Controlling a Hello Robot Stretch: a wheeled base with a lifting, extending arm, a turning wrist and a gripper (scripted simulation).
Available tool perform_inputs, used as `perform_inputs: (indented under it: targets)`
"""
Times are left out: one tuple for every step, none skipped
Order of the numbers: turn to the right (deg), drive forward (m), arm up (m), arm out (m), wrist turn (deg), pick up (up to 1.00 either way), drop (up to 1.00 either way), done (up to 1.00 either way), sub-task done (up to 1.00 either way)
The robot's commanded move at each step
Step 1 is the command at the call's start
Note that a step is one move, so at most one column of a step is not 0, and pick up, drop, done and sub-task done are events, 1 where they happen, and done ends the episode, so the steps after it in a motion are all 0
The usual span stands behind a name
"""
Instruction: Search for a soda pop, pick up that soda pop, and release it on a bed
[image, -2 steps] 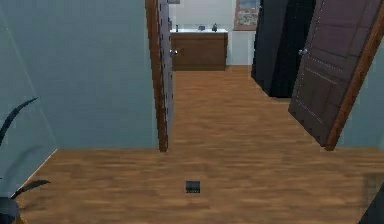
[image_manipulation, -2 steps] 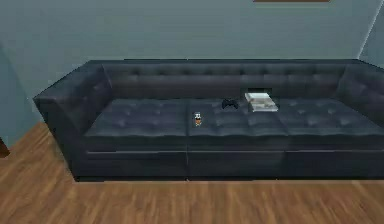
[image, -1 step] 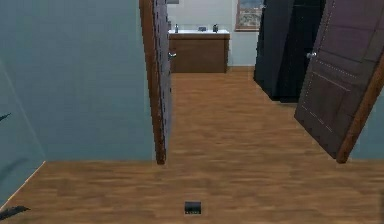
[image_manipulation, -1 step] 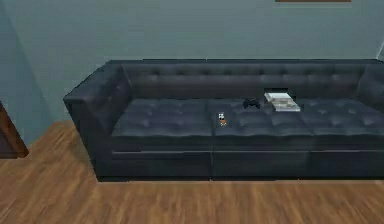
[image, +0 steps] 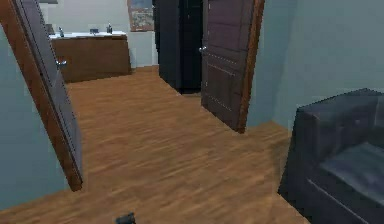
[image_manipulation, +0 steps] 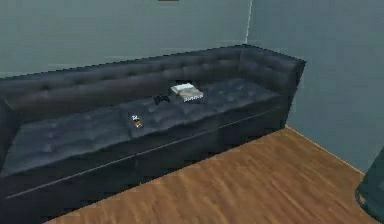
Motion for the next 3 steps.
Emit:
perform_inputs:
  targets:
    - [0.0, 0.65, 0.0, 0.0, 0.0, 0.0, 0.0, 0.0, 0.0]
    - [-6.0, 0.0, 0.0, 0.0, 0.0, 0.0, 0.0, 0.0, 0.0]
    - [0.0, 0.7, 0.0, 0.0, 0.0, 0.0, 0.0, 0.0, 0.0]
